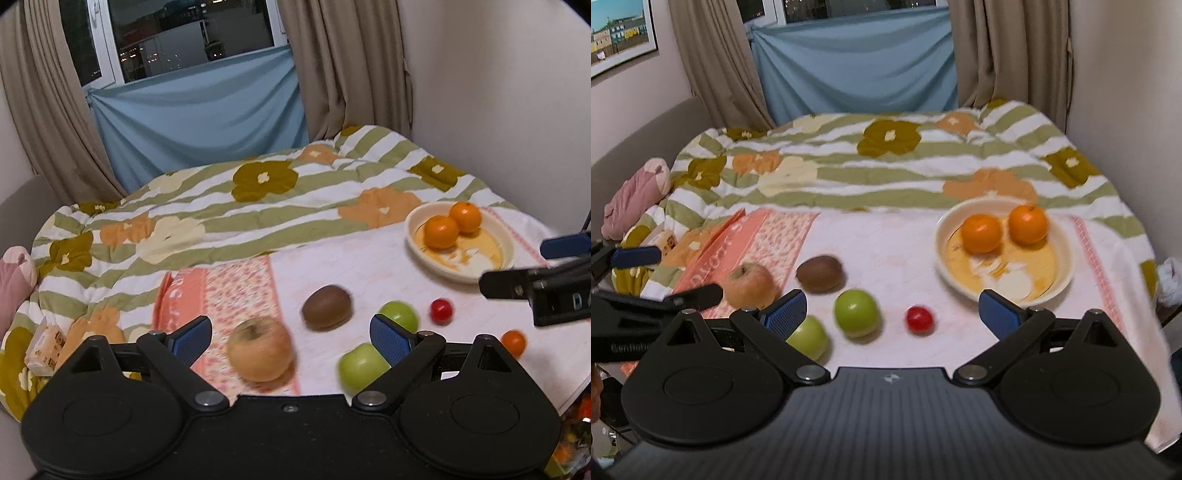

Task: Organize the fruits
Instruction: 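Grasp the red apple with the left gripper while the right gripper grasps a green apple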

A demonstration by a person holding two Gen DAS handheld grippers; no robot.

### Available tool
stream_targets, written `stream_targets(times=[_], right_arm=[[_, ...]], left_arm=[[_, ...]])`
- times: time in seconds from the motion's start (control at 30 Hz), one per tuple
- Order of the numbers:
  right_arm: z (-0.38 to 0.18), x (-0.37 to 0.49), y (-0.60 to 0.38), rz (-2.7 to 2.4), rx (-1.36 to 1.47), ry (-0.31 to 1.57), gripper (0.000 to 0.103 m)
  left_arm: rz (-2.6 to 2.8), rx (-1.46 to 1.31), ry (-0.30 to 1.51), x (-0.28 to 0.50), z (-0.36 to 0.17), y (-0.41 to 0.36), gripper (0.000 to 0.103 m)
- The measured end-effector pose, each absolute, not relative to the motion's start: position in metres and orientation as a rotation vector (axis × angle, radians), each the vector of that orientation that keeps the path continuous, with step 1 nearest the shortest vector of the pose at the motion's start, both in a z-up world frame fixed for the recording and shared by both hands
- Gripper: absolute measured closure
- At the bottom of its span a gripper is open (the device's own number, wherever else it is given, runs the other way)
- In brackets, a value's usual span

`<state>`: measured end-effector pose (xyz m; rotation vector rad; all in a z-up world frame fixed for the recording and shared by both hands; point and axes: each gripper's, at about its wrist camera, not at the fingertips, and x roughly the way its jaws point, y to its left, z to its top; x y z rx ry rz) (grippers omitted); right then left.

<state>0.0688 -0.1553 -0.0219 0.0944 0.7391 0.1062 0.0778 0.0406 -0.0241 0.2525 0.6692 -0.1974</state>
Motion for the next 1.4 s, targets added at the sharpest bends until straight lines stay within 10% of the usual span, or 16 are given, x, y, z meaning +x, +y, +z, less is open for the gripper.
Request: stream_targets(times=[1.4], right_arm=[[-0.143,0.132,-0.039,0.040,0.127,0.905,0.012]], left_arm=[[-0.467,0.327,0.853,0.188,-0.135,0.087,0.025]])
